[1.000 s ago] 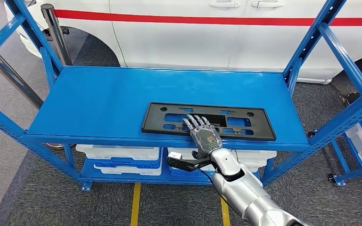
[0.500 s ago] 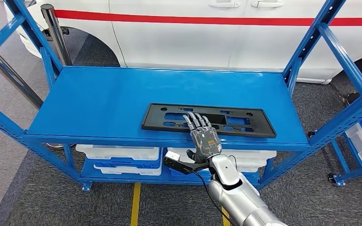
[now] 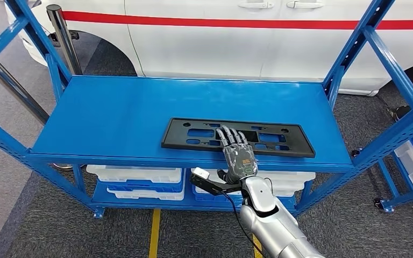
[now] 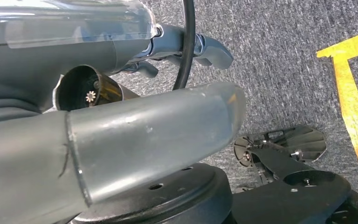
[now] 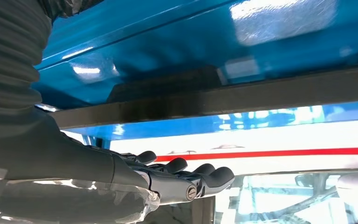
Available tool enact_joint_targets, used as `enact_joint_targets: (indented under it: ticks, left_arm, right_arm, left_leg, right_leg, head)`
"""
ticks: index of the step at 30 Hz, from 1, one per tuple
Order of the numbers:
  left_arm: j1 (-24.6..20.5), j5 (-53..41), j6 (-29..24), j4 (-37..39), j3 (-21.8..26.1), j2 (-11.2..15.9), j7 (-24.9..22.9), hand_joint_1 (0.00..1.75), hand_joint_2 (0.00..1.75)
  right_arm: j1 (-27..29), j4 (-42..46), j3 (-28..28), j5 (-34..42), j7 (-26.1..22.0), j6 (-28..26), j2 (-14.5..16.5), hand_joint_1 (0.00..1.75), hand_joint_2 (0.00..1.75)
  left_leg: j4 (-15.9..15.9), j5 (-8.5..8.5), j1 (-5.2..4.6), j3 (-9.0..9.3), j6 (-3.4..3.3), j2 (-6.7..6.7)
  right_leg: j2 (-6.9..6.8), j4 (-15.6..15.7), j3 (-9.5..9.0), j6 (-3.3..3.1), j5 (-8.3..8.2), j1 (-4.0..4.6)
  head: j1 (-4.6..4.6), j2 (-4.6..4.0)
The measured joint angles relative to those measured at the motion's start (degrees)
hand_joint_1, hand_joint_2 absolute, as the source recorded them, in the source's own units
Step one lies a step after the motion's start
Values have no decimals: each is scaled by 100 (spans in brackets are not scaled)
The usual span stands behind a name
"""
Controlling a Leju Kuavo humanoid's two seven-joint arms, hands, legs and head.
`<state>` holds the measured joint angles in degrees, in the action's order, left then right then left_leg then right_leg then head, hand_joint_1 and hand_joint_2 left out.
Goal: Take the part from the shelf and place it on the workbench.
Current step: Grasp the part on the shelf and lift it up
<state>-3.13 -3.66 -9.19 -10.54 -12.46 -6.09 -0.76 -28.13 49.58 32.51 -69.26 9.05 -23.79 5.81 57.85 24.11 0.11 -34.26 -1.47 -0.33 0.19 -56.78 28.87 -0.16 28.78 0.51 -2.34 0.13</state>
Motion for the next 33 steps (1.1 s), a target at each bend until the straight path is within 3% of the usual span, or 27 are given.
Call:
enact_joint_targets:
  ticks: [19,33]
  left_arm:
    - [-1,-67,31,0,45,-10,-28,0,0]
    - [-1,-55,45,0,85,-26,-29,0,0]
  right_arm:
    - [32,-55,-263,-653,613,234,15,0,175]
    - [16,-164,-342,-675,642,352,32,0,175]
  left_leg:
    - [0,0,0,0,0,0]
    - [0,0,0,0,0,0]
  right_leg:
    - [0,-1,0,0,0,0]
    - [0,-2,-2,0,0,0]
  head:
    - [0,0]
    - [0,0]
